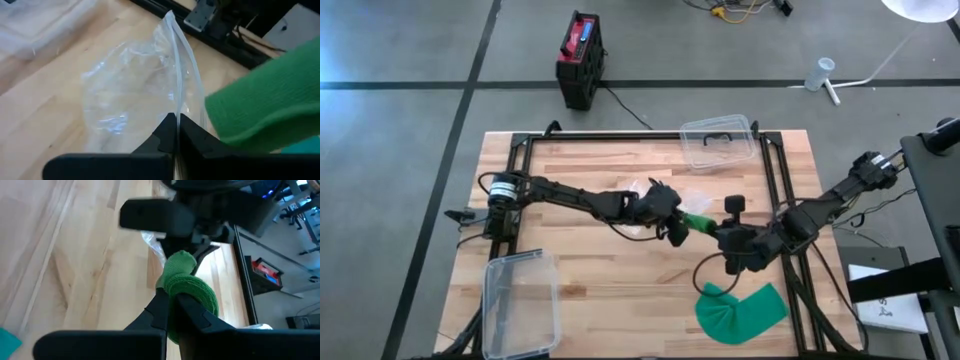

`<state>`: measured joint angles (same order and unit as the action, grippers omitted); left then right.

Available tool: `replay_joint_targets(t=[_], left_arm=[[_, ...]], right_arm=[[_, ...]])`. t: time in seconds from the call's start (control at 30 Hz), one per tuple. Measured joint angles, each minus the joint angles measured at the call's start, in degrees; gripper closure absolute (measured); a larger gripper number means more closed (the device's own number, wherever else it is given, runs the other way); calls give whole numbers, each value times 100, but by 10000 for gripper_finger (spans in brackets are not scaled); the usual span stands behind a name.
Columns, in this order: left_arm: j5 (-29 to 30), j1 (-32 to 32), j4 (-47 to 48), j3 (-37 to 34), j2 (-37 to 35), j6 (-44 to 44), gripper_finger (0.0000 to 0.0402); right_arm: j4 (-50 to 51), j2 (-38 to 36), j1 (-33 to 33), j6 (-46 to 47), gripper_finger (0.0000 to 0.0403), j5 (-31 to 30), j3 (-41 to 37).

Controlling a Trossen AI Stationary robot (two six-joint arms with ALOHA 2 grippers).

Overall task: Roll bandage
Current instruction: Put the green bandage into the transparent zip bag

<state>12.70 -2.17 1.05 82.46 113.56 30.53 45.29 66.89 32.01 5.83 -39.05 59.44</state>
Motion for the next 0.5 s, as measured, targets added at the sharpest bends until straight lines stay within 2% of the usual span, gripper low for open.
replay_joint_targets(t=[0.07, 0.27, 0.4, 0.5], left_arm=[[-12, 10, -43, 0, -41, 23, 401], [-161, -3, -76, 2, -112, 30, 401], [-376, -14, -4, 1, -127, 185, 401], [-473, -14, -21, -2, -127, 294, 401]], right_arm=[[66, 0, 4, 47, 394, -19, 0], [323, -56, 42, 214, 394, -643, 65], [222, -107, 211, -241, 394, -1324, 256], [213, -64, 255, -481, 394, -1451, 296]])
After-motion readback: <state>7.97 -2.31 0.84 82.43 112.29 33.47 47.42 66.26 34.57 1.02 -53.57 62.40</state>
